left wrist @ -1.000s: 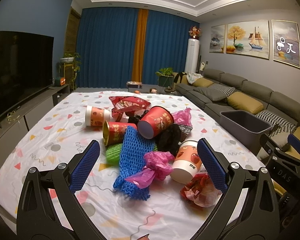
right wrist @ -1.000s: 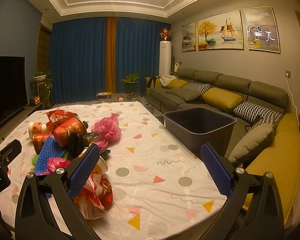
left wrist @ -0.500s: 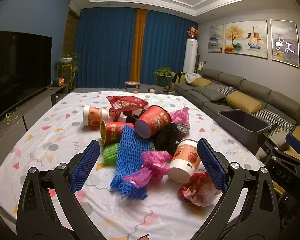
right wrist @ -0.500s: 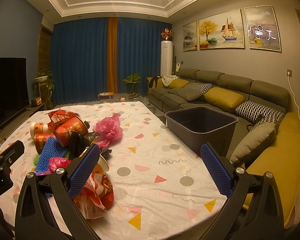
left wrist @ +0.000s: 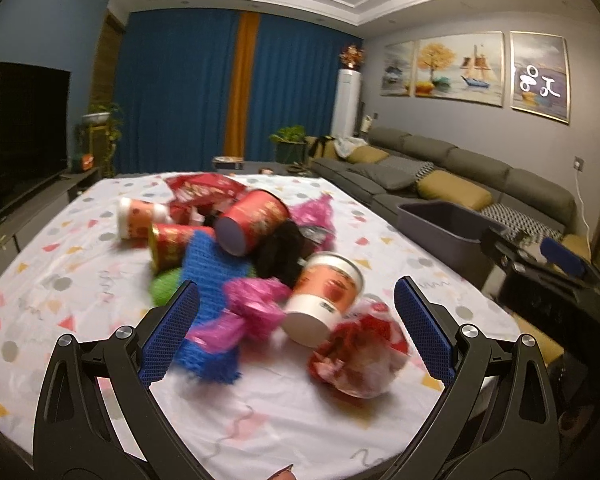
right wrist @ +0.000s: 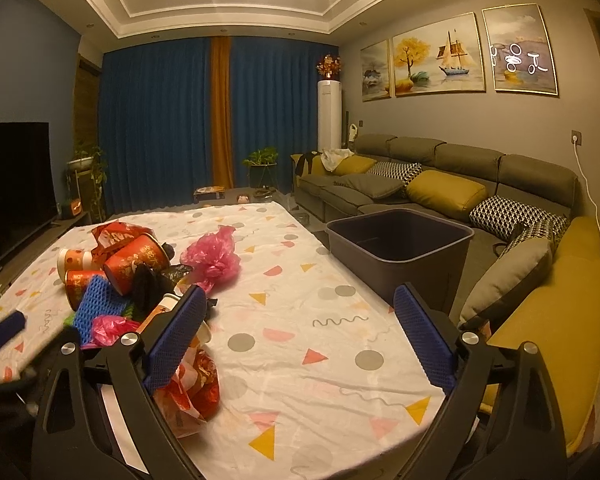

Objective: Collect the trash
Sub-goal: 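Grasp the red-white plastic bag with the left gripper and lift it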

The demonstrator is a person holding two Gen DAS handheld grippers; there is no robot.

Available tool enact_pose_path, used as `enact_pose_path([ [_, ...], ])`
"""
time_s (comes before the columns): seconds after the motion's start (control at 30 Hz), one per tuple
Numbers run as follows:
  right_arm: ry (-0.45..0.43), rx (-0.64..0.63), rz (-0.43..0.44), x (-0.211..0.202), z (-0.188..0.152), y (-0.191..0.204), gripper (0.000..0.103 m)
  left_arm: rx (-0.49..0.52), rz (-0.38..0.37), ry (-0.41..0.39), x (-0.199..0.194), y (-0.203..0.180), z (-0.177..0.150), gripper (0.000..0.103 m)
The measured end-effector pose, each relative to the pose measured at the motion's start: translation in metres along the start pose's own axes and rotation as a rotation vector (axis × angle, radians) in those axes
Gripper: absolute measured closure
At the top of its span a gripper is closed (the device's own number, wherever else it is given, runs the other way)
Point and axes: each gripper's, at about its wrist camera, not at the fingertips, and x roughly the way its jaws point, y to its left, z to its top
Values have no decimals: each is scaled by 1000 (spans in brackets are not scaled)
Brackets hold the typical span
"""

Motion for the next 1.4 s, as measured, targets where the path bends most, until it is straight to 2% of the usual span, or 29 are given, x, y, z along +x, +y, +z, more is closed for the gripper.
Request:
enact_pose_path([
  [0.1,1,8,-1,2,0,-4,12,26,-17,23,10,-8,-8,9],
  [0.2,6,15,-2,5,-2,-8,15,44,-39,53,23,-14,-15,15],
  [0.27,12,17,-1,8,-3,-9,22,50,-55,78,31,-18,-19,19],
  [0.5,32,21,7,17,-6,-12,22,69,-78,173,60,-25,-30,36],
  [0.63,44,21,16,21,-8,-11,22,58,-108,210,68,-25,-34,54],
  [0.73,53,14,27,24,-9,-8,22,61,-136,210,69,-25,-34,70],
  [0.87,61,4,38,27,-11,-3,22,52,-169,207,67,-22,-33,87],
  [1.1,77,-15,58,30,-15,6,22,23,-211,166,44,-7,-25,90],
  [1.23,86,-30,77,31,-18,13,22,-4,-195,129,26,10,-18,90],
  [1.4,110,-51,117,34,-24,28,22,-56,-141,90,10,36,-8,90],
])
